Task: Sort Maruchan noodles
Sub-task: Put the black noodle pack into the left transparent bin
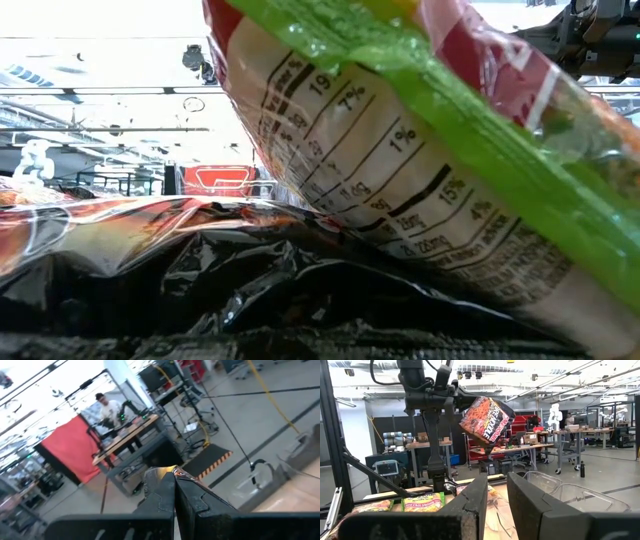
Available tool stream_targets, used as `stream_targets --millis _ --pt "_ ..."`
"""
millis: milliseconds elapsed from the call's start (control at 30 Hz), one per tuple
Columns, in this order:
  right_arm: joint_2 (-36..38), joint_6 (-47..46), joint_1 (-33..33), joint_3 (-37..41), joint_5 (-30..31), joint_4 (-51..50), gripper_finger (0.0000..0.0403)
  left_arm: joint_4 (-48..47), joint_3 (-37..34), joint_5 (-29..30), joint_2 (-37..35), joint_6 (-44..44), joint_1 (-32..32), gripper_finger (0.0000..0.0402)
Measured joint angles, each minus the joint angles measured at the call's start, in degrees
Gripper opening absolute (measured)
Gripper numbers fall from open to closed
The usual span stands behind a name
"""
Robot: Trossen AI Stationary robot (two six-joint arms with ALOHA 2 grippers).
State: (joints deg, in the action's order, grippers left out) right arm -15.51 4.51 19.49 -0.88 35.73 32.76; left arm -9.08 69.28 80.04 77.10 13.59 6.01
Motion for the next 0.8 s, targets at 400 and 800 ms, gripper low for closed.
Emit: stream_targets --millis 400,800 --pt "0.0 -0.9 0.0 0.0 0.0 0.0 0.0071 -0.2 0.0 5.4 0.0 -4.4 -1.6 0.0" --pt "0.0 -0.9 0.0 0.0 0.0 0.0 0.0071 -6.0 0.0 4.2 0.0 -19.9 -1.5 0.0"
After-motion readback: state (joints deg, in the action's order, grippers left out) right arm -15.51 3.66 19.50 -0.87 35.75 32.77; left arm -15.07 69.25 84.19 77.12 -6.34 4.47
